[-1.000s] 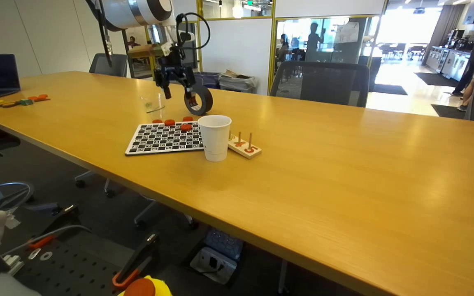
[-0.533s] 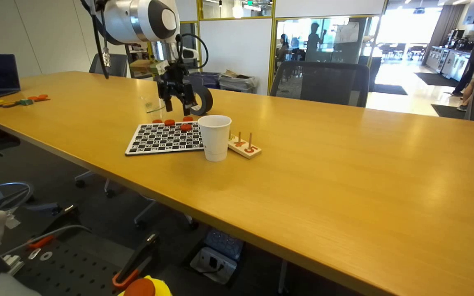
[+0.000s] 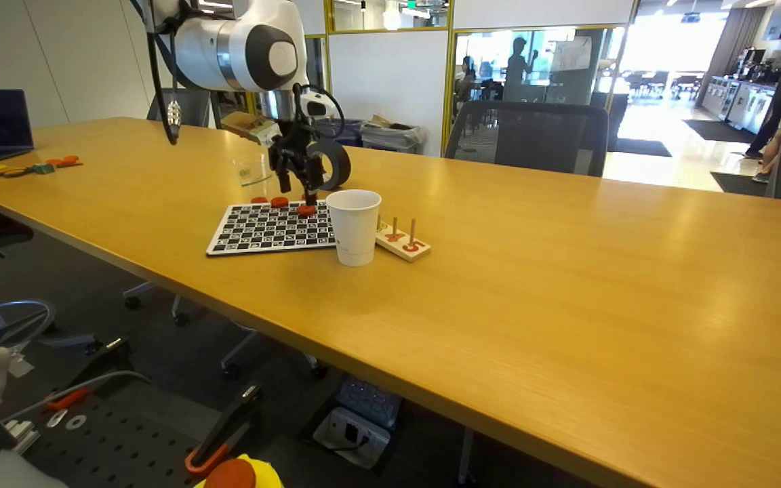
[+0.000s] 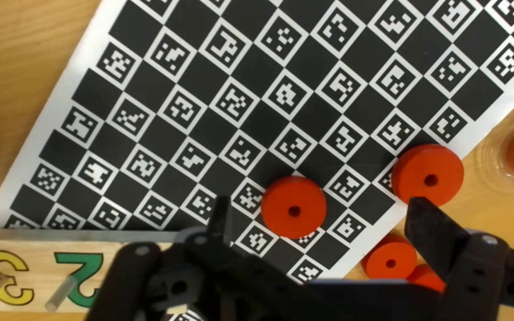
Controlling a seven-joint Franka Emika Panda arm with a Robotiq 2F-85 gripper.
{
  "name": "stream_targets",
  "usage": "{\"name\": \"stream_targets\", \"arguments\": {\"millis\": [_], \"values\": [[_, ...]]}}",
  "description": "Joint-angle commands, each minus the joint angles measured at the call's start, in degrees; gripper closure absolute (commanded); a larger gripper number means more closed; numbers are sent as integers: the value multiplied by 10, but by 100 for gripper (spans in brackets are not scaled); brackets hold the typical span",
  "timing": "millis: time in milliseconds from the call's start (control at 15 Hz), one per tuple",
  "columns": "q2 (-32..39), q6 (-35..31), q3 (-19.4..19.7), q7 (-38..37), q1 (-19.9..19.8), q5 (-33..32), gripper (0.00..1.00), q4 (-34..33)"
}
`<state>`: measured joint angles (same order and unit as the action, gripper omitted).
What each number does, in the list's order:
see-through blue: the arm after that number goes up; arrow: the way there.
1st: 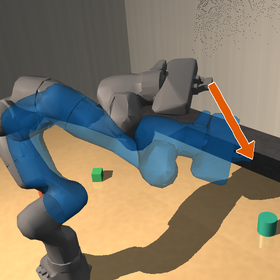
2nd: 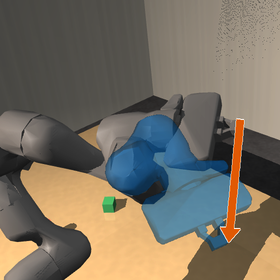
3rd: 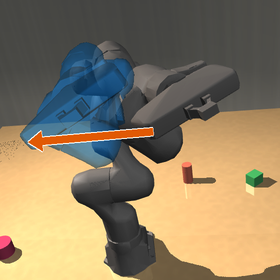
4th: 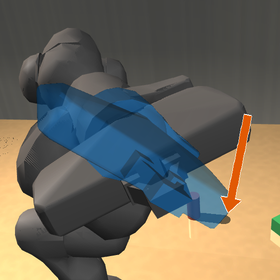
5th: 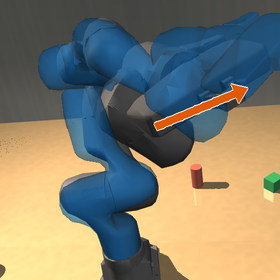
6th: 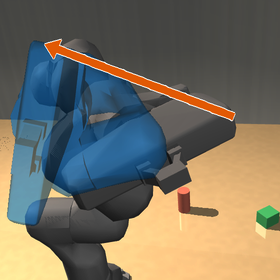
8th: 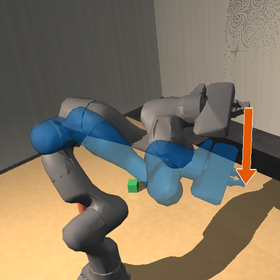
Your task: Put the blue block in the white cup and the orange blocks in the transparent cup
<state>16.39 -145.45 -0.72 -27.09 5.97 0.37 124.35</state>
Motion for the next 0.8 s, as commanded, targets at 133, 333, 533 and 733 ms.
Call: {"name": "stream_targets", "arguments": {"millis": [133,333,533,733], "values": [[-2,-54,14,-15,7,7,0,22],[2,-64,15,-15,5,12,0,23],[9,-73,15,-9,2,20,0,22],[17,-76,14,-2,-1,33,0,17]]}}
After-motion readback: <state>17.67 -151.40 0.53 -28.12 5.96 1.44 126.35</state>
